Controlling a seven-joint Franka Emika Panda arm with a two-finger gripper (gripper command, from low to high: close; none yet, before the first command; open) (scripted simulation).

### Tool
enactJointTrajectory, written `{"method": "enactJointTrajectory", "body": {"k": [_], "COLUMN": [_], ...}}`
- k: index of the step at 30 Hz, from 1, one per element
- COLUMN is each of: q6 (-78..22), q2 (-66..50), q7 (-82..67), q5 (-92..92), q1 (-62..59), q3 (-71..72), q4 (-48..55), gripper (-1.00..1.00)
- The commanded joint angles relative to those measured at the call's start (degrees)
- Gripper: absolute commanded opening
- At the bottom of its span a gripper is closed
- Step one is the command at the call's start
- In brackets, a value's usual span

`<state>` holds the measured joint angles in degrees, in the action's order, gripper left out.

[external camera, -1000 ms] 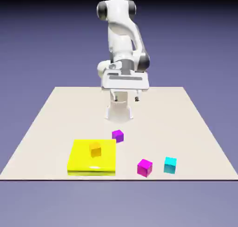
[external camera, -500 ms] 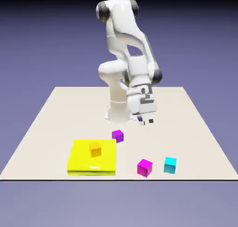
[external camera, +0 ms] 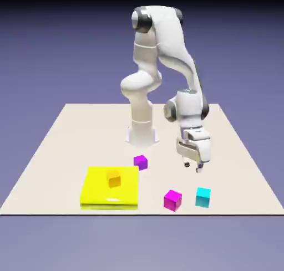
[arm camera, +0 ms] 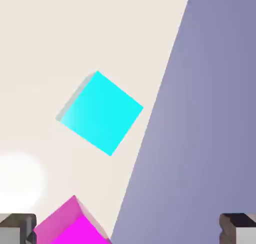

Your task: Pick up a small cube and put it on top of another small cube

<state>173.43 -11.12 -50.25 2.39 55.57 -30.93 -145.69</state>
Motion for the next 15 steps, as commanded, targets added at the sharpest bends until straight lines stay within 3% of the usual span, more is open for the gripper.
{"method": "enactJointTrajectory", "body": {"k": [1,15], "q6": [0.0,-0.2], "q2": [-1.2,-15.6], "q7": [-2.5,-33.0], "q5": [0.1,0.9], "q1": [1.5,19.5], "q3": [-0.8,-11.0], "q4": [0.4,5.4], "gripper": [0.00,0.00]}}
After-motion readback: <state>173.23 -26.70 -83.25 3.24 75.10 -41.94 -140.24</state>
